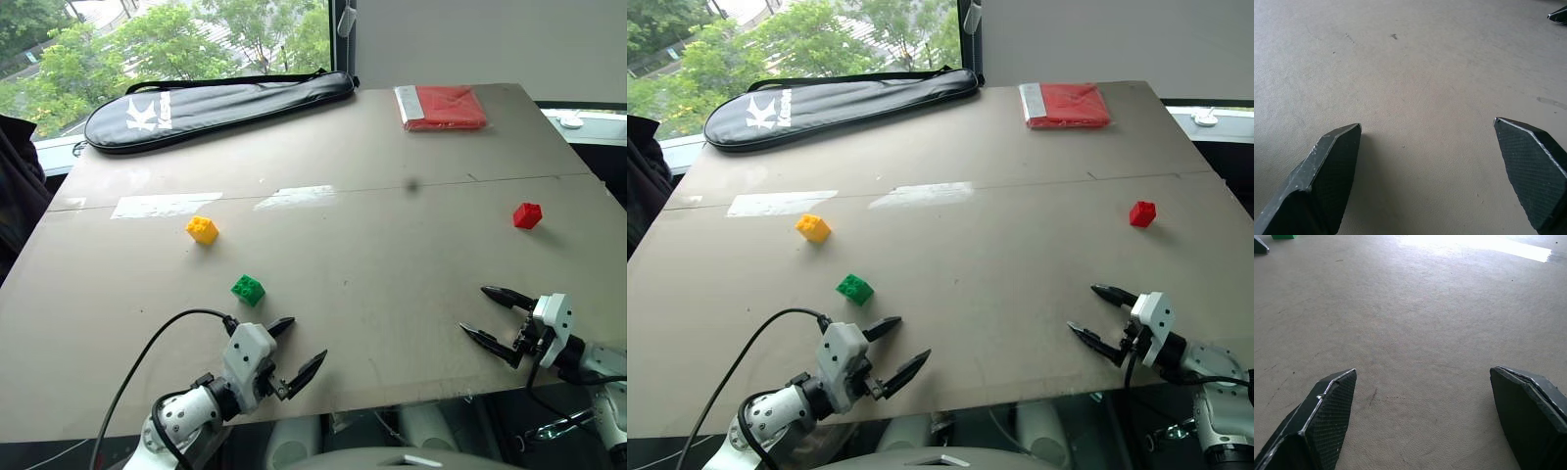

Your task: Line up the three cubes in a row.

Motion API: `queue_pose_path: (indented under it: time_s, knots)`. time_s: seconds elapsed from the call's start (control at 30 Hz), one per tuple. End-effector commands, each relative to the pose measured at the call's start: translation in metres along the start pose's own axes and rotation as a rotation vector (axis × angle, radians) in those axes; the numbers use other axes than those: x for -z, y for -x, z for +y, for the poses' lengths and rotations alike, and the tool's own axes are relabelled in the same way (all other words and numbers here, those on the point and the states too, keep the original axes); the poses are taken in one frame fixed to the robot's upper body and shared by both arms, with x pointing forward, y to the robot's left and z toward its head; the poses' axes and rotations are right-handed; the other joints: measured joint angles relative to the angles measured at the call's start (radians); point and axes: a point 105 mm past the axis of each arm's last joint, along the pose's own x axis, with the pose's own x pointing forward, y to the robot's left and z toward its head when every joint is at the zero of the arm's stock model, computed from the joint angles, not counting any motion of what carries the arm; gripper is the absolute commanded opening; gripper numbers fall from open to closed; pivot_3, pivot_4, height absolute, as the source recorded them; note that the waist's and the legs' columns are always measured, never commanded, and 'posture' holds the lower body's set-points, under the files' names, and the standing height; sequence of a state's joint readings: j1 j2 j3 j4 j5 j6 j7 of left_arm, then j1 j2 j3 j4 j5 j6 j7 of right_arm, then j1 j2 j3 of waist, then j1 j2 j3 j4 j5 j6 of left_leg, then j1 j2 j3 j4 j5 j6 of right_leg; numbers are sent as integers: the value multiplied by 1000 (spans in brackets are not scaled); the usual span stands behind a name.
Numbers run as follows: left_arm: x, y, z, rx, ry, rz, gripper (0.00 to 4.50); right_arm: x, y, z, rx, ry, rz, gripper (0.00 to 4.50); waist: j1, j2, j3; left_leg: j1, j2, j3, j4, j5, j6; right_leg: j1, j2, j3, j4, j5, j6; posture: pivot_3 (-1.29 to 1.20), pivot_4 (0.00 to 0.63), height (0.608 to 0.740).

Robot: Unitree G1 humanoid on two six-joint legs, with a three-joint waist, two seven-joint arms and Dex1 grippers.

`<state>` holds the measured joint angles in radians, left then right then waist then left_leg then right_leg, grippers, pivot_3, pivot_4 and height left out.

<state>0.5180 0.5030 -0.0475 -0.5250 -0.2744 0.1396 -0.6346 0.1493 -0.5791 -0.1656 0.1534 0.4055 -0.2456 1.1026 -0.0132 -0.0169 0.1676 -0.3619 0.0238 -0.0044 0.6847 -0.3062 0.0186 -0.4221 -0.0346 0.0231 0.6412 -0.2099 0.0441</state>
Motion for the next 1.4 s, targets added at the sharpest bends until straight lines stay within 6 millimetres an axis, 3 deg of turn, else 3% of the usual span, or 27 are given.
queue_pose_path:
  time_s: [0.03,0.63,0.97,1.03,1.17,1.4]
  knots:
    - [6,4,3,-44,1,17,4444,4,5,0,14,-13,14,4500,0,0,0,0,0,0,0,0,0,0,0,0,0,0,0,0,150,707]
    - [-4,-1,10,-39,-14,-7,4444,-1,1,2,33,-14,9,4500,1,-1,1,0,0,-1,0,0,0,0,0,-1,0,0,0,0,150,707]
    - [-11,0,8,0,-38,4,4444,-18,-2,-11,124,-30,-51,4500,0,1,2,-1,0,0,0,0,0,-1,0,0,0,0,0,0,150,707]
    - [-17,-1,7,20,-47,-6,4444,-28,-1,-23,205,-34,-86,4500,1,2,3,-2,0,0,0,0,0,-2,0,0,0,0,0,0,150,707]
    - [-44,-9,4,102,-85,-52,4444,-50,8,-68,504,-26,-171,4500,1,3,6,-5,0,1,1,0,0,-4,0,0,1,0,0,0,150,707]
    - [-98,-24,4,287,-185,-116,4444,-55,17,-124,878,-83,-165,4500,1,4,5,-15,-2,3,2,1,0,-12,1,-1,2,5,-1,0,150,707]
